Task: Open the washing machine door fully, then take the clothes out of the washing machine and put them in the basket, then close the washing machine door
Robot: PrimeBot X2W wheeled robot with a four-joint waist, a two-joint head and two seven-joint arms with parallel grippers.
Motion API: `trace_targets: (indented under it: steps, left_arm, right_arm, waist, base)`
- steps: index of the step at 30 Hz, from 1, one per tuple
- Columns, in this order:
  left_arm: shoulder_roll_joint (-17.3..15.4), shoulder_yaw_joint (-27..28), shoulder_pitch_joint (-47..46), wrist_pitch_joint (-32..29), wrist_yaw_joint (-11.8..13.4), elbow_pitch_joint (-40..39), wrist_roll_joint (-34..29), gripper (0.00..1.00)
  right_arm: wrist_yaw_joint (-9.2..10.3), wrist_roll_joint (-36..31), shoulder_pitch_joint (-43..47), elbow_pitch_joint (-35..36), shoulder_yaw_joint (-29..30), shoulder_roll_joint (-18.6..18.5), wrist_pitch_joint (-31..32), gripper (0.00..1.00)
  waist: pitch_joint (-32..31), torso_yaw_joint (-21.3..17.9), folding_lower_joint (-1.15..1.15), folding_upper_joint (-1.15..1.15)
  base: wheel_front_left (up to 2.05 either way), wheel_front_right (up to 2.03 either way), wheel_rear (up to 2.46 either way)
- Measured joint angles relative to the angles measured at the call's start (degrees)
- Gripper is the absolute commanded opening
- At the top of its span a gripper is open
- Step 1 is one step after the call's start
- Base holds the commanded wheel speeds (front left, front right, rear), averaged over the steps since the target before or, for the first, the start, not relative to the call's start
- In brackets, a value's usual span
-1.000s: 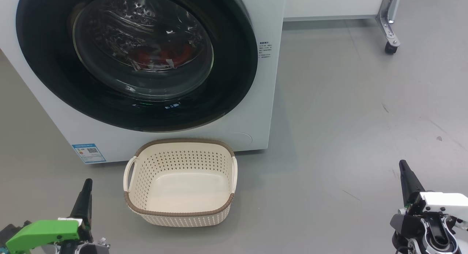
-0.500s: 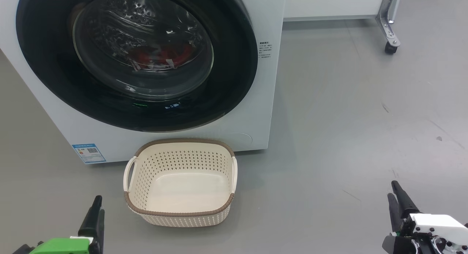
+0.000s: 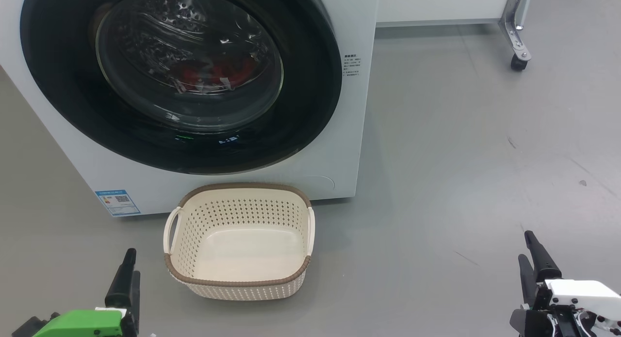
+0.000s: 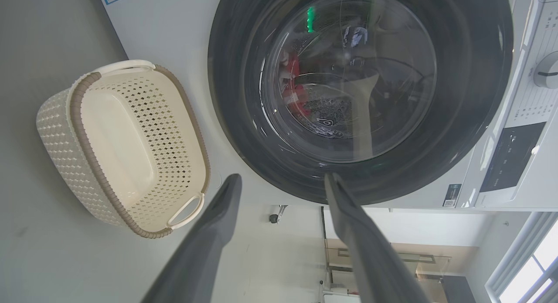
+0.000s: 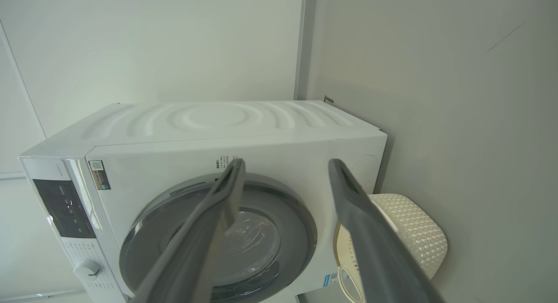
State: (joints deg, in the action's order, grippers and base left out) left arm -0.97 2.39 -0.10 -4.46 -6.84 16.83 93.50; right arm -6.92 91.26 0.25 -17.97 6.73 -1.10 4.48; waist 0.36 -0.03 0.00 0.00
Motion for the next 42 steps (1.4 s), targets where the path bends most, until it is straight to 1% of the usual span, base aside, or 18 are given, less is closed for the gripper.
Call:
trace_targets:
  steps: [18, 26, 32, 38, 42]
  left_arm:
    - [-0.2, -2.4, -0.4, 2.7, 0.0, -2.3, -3.6, 1.0]
    - [-1.5, -4.1, -1.1, 4.9, 0.0, -2.5, -7.4, 1.0]
    - [-2.9, -5.7, -1.2, 6.7, 0.0, -2.5, -12.1, 1.0]
    - [-4.8, -7.7, -1.7, 8.3, 0.0, -2.1, -18.6, 1.0]
    - [-5.5, -8.5, -1.8, 9.4, 0.0, -1.6, -23.0, 1.0]
  right_arm:
    - [0.0, -5.7, -0.8, 1.2, -2.3, -1.9, -3.1, 1.0]
    - [-0.01, -10.3, -1.0, 1.5, -4.4, -3.5, -5.0, 1.0]
    - [-0.01, -14.2, -1.4, 1.5, -5.8, -4.9, -6.5, 1.0]
    - [-0.01, -18.4, -1.6, 1.1, -7.0, -6.1, -8.2, 1.0]
    - [0.0, -22.5, -2.3, 0.7, -8.0, -7.2, -9.3, 1.0]
  waist:
    - [0.2, 0.0, 0.0, 0.0]
    - [0.2, 0.0, 0.0, 0.0]
    - [0.1, 0.0, 0.0, 0.0]
    - [0.1, 0.0, 0.0, 0.0]
    - [0.1, 0.0, 0.0, 0.0]
  base:
    - [0.0, 0.0, 0.0]
    - [0.0, 0.0, 0.0]
    - [0.0, 0.0, 0.0]
    - [0.0, 0.0, 0.0]
    - [0.0, 0.0, 0.0]
